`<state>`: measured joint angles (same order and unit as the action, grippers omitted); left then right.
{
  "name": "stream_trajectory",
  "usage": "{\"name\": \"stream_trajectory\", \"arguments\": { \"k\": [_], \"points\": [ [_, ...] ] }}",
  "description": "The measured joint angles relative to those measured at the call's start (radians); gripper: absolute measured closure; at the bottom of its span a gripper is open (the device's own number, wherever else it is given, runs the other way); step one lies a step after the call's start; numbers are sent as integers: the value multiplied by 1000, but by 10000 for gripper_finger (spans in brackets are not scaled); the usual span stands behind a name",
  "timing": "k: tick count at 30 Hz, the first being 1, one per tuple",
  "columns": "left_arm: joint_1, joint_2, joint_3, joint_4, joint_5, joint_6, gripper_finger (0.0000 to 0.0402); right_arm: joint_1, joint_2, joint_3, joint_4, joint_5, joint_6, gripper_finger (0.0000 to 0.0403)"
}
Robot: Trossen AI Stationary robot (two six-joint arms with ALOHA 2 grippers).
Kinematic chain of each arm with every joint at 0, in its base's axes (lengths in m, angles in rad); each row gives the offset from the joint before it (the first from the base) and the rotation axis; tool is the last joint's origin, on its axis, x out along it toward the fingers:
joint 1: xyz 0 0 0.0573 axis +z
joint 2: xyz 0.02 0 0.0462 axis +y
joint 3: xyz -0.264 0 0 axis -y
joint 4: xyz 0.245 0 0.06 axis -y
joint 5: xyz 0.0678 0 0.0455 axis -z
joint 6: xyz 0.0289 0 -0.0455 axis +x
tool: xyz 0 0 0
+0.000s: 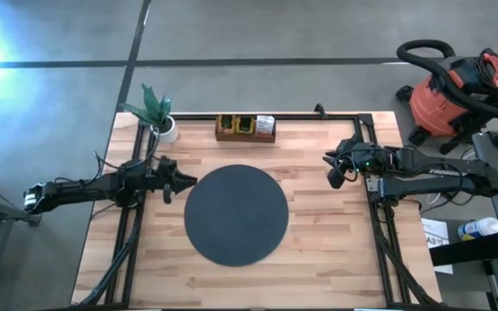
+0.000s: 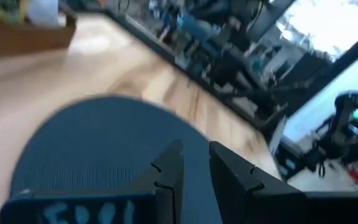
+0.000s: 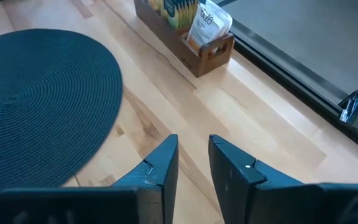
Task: Pick & Place Tea
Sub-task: Return to Home Position
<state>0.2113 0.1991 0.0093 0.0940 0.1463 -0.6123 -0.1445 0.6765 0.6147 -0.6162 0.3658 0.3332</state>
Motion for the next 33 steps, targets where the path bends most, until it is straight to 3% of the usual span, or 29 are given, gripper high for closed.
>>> {"name": "stream_trajectory", "arguments": {
  "k": [7,15,25,30,33],
  "points": [
    [-65,-198,3,-67,-32,-26,330,0,0,0,0,0,0,325],
    [-80,-198,-1,-21,-34,-25,330,1,1,-2,2,0,0,335],
    [-80,-198,-2,-27,-28,-59,330,1,0,-2,1,0,0,320],
    [-88,-198,-2,-61,-22,433,330,1,0,-2,1,0,0,315],
    [-101,-198,-2,-71,-80,530,330,1,0,-2,1,0,0,314]
  ]
}}
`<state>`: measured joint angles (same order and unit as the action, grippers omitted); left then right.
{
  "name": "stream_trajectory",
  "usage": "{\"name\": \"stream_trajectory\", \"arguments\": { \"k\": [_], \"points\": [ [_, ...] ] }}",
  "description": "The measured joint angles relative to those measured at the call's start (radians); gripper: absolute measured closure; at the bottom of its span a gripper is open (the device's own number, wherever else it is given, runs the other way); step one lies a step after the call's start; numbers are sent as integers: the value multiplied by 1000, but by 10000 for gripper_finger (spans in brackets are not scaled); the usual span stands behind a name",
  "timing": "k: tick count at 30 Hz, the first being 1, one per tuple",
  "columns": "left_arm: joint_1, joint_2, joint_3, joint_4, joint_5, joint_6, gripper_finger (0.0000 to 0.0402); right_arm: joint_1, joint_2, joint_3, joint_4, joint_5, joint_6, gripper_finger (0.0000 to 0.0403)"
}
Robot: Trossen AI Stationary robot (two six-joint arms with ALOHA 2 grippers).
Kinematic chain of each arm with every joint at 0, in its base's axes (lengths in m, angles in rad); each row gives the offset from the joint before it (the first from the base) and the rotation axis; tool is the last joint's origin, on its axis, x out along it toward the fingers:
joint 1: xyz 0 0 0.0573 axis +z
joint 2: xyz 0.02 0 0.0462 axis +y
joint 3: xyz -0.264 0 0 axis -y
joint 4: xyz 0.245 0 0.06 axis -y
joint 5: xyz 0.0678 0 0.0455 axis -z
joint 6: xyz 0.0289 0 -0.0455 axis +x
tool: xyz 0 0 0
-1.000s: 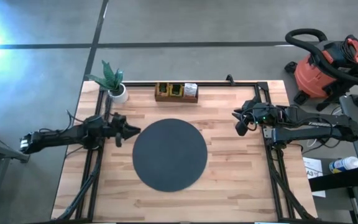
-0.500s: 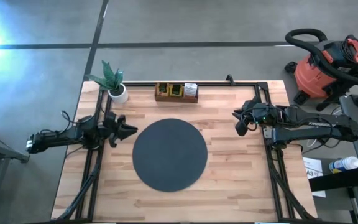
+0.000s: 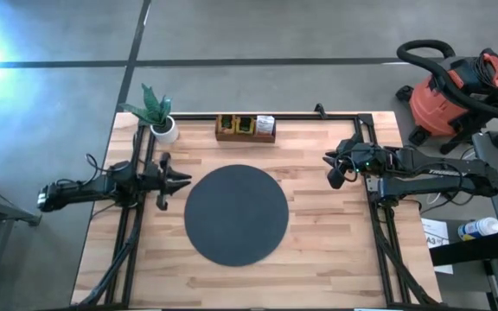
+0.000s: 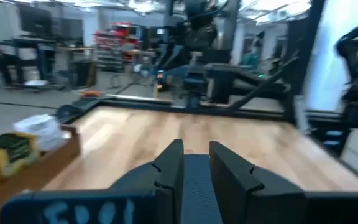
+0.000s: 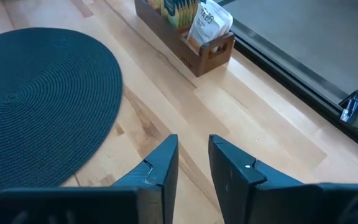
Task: Pick & Place Tea
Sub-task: Return to Home Position
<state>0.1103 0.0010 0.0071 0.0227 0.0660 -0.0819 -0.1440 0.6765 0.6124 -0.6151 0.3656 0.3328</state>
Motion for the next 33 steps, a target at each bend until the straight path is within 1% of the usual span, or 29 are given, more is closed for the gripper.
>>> {"name": "stream_trajectory", "arguments": {
  "k": [3,14,33],
  "points": [
    [-17,0,0,-9,-53,13,330,0,0,0,0,0,0,318],
    [-20,3,0,2,-68,-36,330,0,0,0,0,0,0,335],
    [-20,3,0,3,-67,-38,330,0,0,0,0,0,0,314]
  ]
}}
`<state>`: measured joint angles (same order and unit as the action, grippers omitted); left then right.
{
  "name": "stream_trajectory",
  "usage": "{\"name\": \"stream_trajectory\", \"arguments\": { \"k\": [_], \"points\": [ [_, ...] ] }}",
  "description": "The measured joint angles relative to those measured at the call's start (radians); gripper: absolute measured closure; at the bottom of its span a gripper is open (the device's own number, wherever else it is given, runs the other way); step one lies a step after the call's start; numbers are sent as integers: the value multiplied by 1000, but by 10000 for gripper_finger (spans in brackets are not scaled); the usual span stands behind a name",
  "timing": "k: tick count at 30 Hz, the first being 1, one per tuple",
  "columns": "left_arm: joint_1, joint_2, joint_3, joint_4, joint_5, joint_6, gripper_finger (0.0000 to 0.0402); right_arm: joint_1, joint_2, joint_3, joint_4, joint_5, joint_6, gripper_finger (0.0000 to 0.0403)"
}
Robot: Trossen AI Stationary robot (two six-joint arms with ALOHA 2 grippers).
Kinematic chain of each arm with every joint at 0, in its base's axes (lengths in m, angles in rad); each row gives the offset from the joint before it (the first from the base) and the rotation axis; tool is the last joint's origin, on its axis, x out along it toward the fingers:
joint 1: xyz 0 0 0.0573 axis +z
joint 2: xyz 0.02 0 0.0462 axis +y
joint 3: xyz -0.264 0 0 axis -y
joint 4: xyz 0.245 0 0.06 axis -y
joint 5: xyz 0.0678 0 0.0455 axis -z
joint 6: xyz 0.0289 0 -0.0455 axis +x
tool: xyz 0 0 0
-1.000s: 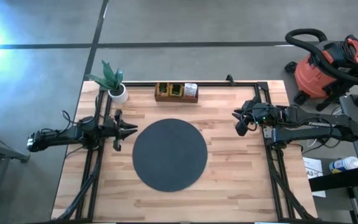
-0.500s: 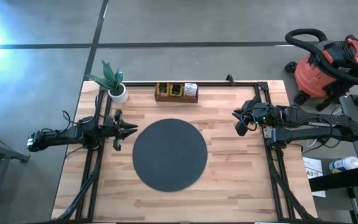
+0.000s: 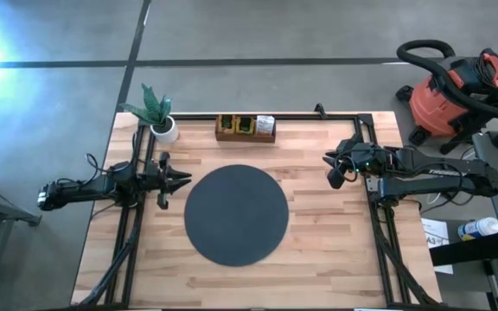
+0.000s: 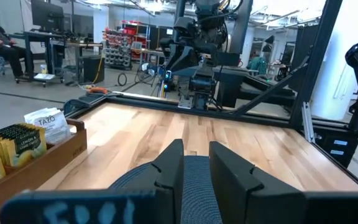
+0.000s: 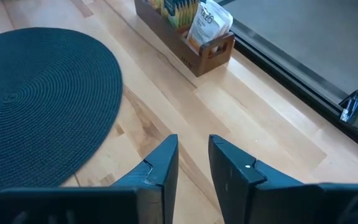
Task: Pick & Place Tea
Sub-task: Return to Home Position
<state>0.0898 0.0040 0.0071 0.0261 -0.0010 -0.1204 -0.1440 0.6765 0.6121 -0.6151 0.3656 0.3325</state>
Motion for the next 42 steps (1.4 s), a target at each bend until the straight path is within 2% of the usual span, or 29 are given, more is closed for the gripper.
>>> {"name": "stream_trajectory", "arguments": {
  "k": [6,12,18,27,29,34,36,42],
  "points": [
    [0,0,0,1,0,0,330,2,1,0,-2,0,-7,325],
    [0,0,0,1,0,0,330,2,-2,0,2,1,-213,335],
    [0,0,0,-1,0,0,330,29,-2,-7,10,0,-224,329],
    [0,3,0,-2,0,0,330,119,-248,-161,364,-5,-216,317],
    [0,4,0,-2,0,0,330,143,-304,-199,423,-53,-225,315],
    [0,3,0,-3,0,0,330,181,-422,-279,469,-305,-288,316],
    [0,3,0,-3,0,0,330,186,-463,-316,492,-371,-297,319],
    [0,3,0,-3,0,0,330,186,-573,-453,671,-392,-284,331]
  ]
}}
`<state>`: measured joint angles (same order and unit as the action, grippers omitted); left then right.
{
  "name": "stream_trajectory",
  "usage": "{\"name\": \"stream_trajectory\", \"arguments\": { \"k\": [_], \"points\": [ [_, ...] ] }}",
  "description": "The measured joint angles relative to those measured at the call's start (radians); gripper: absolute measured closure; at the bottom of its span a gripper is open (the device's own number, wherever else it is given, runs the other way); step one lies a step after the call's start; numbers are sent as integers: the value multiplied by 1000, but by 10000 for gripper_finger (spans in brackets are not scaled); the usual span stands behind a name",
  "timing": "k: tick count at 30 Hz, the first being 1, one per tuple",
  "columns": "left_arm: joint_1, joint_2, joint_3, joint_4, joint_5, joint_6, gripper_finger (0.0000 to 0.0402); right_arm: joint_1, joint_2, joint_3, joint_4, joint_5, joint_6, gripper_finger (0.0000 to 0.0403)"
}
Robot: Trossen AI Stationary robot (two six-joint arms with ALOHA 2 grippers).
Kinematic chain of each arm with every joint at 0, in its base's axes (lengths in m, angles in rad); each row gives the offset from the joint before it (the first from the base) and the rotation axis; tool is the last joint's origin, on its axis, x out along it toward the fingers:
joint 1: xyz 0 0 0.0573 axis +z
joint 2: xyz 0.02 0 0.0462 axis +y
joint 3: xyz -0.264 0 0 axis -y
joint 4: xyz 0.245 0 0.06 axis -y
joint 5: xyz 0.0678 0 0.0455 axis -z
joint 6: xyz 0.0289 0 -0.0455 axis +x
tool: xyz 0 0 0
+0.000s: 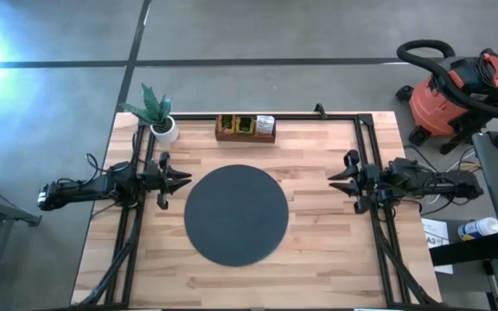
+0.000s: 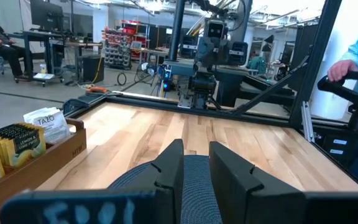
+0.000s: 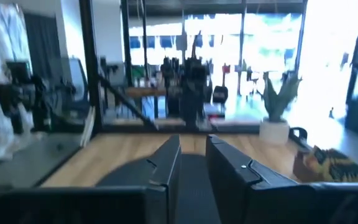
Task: Pick & Place Tea
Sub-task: Return to Home Position
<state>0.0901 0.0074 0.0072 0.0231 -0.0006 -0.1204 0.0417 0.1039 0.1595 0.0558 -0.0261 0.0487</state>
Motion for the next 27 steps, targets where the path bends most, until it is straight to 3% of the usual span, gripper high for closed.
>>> {"name": "stream_trajectory", "arguments": {
  "k": [7,11,27],
  "points": [
    [0,0,0,0,0,0,330,0,-105,-148,69,0,36,333],
    [0,0,0,0,1,0,330,11,-102,-150,-47,5,43,326],
    [0,10,0,0,0,0,330,19,-74,-151,-47,27,-23,318]
  ]
}}
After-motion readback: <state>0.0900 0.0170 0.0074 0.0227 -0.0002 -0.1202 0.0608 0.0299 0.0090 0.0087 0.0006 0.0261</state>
